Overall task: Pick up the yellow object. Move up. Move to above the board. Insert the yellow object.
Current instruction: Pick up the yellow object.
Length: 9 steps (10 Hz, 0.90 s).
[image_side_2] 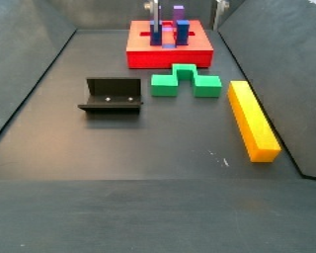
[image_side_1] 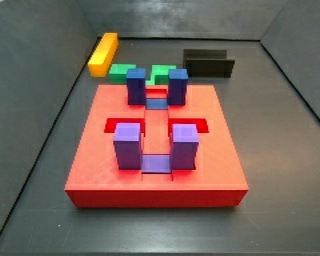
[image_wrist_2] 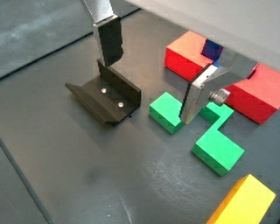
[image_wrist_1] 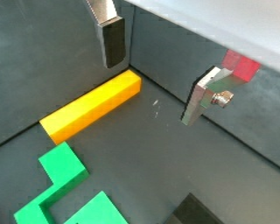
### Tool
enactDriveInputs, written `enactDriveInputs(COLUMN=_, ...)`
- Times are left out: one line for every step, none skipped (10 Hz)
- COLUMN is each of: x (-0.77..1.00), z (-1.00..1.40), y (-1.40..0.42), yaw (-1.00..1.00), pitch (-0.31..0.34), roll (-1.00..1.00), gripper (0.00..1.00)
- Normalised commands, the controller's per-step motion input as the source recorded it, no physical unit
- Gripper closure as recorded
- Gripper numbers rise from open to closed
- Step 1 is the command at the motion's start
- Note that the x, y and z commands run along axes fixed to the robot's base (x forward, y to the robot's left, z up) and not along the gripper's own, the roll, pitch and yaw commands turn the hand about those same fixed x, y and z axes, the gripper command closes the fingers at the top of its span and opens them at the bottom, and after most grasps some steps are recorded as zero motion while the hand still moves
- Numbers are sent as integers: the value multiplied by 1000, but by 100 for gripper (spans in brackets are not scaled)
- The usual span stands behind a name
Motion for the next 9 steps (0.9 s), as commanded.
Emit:
enactDriveInputs(x=-31, z=-154, y=0, yaw=0, pitch=-20, roll=36, gripper=0)
enactDriveInputs(x=-597, z=-551, y=0, yaw=-191, pitch=-83, roll=107, gripper=0)
enactDriveInputs(x=-874, z=-660, y=0, yaw=-360, pitch=-101, roll=129, gripper=0)
enactDriveInputs(x=-774, z=-551, y=0, yaw=-394, pitch=-100, roll=169, gripper=0)
enactDriveInputs(x=-777, z=-551, y=0, yaw=-360, pitch=-170, roll=176, gripper=0)
enactDriveInputs(x=-686, z=-486, y=0, yaw=-254, pitch=-267, roll=146, gripper=0)
enactDriveInputs(x=-429, z=-471, y=0, yaw=0, pitch=-289, roll=117, gripper=0)
enactDriveInputs(x=-374, z=-406, y=0, yaw=54, pitch=-370, roll=30, gripper=0)
enactDriveInputs(x=-340, z=-403, y=26, yaw=71, pitch=-369, roll=0, gripper=0)
